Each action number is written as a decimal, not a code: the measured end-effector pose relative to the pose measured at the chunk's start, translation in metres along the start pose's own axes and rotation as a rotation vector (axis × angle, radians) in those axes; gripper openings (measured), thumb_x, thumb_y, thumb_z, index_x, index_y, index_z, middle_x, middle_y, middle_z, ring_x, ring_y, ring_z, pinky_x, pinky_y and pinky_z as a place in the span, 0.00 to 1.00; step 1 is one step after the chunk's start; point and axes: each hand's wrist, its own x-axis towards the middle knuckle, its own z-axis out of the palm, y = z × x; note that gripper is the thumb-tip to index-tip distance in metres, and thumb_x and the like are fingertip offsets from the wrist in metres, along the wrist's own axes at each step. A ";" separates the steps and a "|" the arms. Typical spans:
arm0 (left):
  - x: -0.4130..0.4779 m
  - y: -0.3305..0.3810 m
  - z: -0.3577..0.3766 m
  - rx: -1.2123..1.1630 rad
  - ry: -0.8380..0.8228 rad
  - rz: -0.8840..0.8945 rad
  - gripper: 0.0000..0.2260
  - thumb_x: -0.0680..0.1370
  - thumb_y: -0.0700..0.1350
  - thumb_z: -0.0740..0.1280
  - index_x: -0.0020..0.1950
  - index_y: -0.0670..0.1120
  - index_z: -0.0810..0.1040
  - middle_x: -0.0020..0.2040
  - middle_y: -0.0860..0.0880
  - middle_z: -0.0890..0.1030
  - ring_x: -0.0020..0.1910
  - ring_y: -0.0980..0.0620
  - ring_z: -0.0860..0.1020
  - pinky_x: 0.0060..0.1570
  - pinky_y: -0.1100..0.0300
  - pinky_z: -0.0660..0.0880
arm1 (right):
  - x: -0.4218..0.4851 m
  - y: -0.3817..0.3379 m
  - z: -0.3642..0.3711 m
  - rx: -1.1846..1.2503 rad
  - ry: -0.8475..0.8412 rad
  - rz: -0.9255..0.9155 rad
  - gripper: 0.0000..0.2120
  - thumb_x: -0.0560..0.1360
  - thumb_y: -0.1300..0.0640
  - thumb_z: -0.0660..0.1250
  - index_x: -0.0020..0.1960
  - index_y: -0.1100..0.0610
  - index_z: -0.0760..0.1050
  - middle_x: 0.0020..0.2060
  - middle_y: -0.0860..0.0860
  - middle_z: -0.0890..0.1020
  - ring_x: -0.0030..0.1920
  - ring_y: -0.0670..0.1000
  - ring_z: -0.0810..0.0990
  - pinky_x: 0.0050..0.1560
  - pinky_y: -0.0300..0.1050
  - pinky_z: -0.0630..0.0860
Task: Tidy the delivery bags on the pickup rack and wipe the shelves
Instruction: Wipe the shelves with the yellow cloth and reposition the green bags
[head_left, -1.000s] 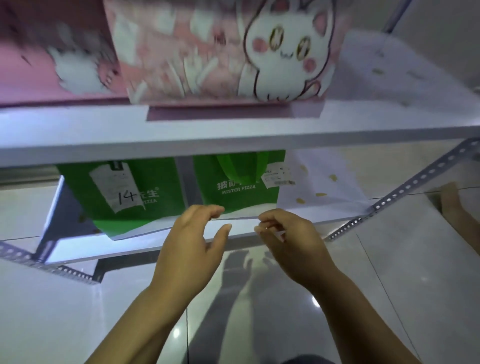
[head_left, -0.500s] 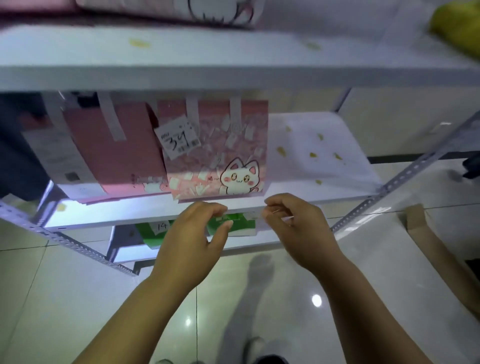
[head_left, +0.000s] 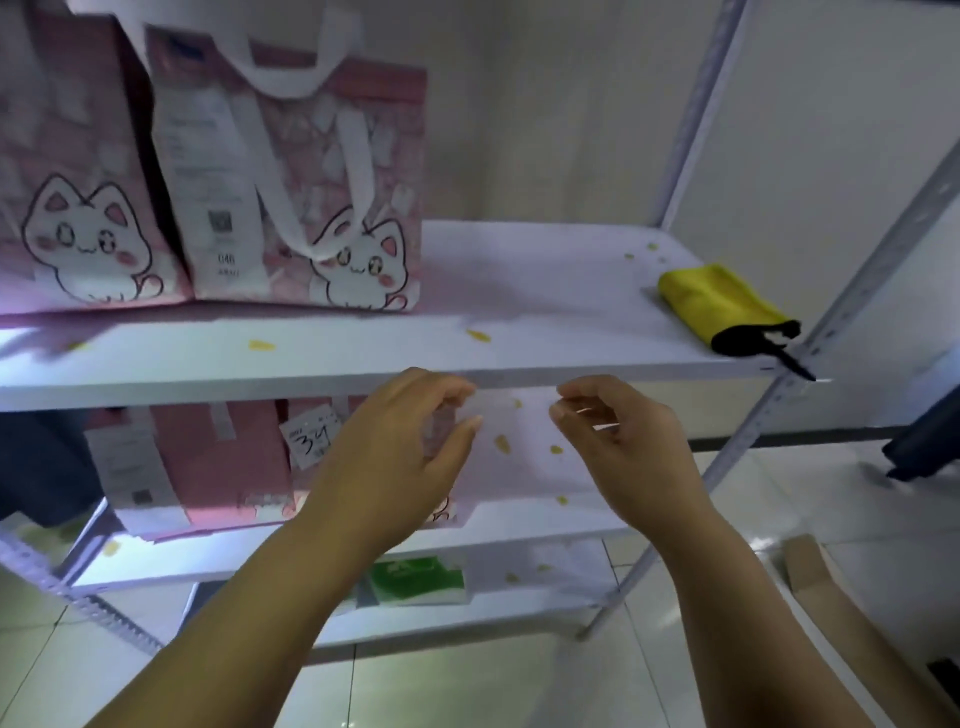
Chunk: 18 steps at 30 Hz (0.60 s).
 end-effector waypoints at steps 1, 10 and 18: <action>0.006 0.004 0.001 0.005 0.006 0.013 0.10 0.76 0.50 0.65 0.57 0.51 0.77 0.50 0.59 0.75 0.48 0.62 0.72 0.47 0.74 0.67 | 0.004 0.001 -0.006 -0.004 0.014 -0.007 0.07 0.74 0.54 0.68 0.52 0.51 0.78 0.40 0.39 0.80 0.44 0.40 0.79 0.46 0.40 0.77; 0.077 0.016 0.022 -0.002 -0.039 0.104 0.11 0.76 0.51 0.65 0.57 0.52 0.77 0.50 0.60 0.75 0.50 0.60 0.74 0.48 0.71 0.69 | 0.051 0.017 -0.056 -0.171 0.103 0.051 0.08 0.75 0.51 0.66 0.54 0.50 0.77 0.42 0.39 0.79 0.44 0.40 0.78 0.46 0.41 0.77; 0.167 0.011 0.055 0.095 -0.203 0.218 0.14 0.77 0.56 0.62 0.59 0.52 0.74 0.55 0.57 0.75 0.55 0.55 0.74 0.51 0.61 0.70 | 0.125 0.048 -0.085 -0.545 0.232 0.102 0.17 0.75 0.50 0.66 0.61 0.55 0.75 0.57 0.52 0.78 0.57 0.56 0.75 0.47 0.44 0.69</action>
